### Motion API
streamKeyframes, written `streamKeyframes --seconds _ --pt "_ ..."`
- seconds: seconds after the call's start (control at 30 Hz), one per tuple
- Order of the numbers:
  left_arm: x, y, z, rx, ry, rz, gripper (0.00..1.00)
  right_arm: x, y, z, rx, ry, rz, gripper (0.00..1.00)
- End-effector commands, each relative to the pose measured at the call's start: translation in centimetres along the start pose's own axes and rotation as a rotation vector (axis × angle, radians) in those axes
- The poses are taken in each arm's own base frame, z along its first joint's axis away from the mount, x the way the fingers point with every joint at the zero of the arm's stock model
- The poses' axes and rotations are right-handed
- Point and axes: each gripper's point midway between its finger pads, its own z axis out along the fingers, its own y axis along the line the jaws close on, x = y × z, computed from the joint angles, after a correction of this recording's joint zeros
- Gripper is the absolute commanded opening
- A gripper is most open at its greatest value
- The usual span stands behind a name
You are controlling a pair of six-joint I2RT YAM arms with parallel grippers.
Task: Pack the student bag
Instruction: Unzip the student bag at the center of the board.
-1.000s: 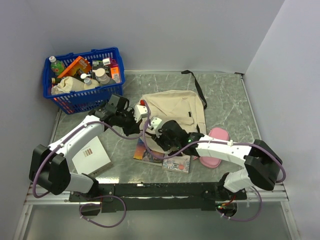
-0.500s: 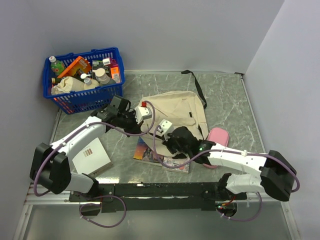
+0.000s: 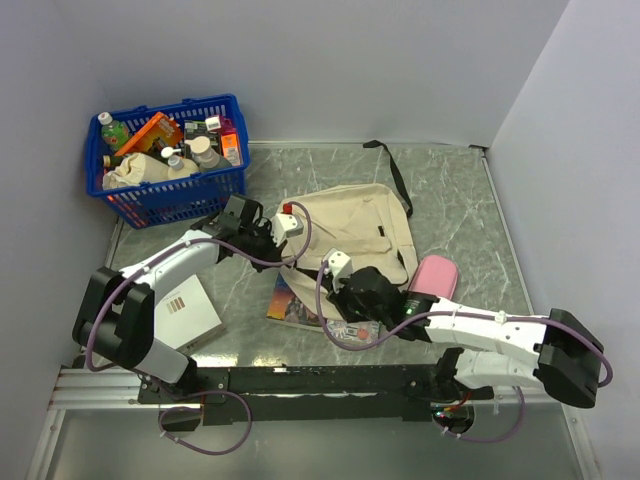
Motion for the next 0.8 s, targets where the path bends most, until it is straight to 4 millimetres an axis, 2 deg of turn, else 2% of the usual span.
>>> streamKeyframes --seconds 0.0,0.07,0.17,0.3,0.4,0.47,0.6,0.63,0.67,0.73,0.77 --pt "1.5 7.4 -1.2 -0.335 0.053 -0.006 0.01 1.0 1.3 -1.4 -0.022 0.038 0.026 0.0" --pt "1.8 8.8 -1.6 -0.403 0.072 -0.015 0.01 1.3 1.4 -1.6 -0.017 0.048 0.024 0.0" --pt "2.3 9.8 -1.3 -0.429 0.094 -0.041 0.01 1.2 1.5 -2.1 -0.008 0.046 0.031 0.0" --pt "2.8 8.3 -0.7 -0.336 0.092 -0.037 0.01 1.6 1.2 -2.8 0.012 0.043 0.056 0.0" --pt "4.1 7.6 -0.5 -0.315 0.12 -0.047 0.01 1.8 1.4 -3.1 0.005 0.046 0.067 0.0" --pt "5.2 8.1 -0.6 -0.35 0.148 -0.048 0.01 2.0 1.6 -3.4 -0.004 0.058 0.07 0.0" --pt "5.0 9.6 -1.4 -0.411 0.129 -0.07 0.03 2.2 2.2 -3.3 -0.024 0.066 0.078 0.0" --pt "4.0 10.3 -1.9 -0.425 0.104 -0.08 0.2 2.1 2.4 -3.2 -0.033 0.061 0.08 0.0" --pt "3.8 9.8 -1.9 -0.4 0.104 -0.104 0.3 2.3 2.7 -3.0 -0.039 0.071 0.087 0.02" --pt "0.6 8.5 -2.4 -0.302 0.016 -0.087 0.46 2.3 3.1 -2.7 -0.057 0.074 0.096 0.08" --pt "-0.4 7.5 -2.7 -0.248 -0.011 -0.073 0.56 2.4 3.3 -2.4 -0.059 0.078 0.107 0.15"
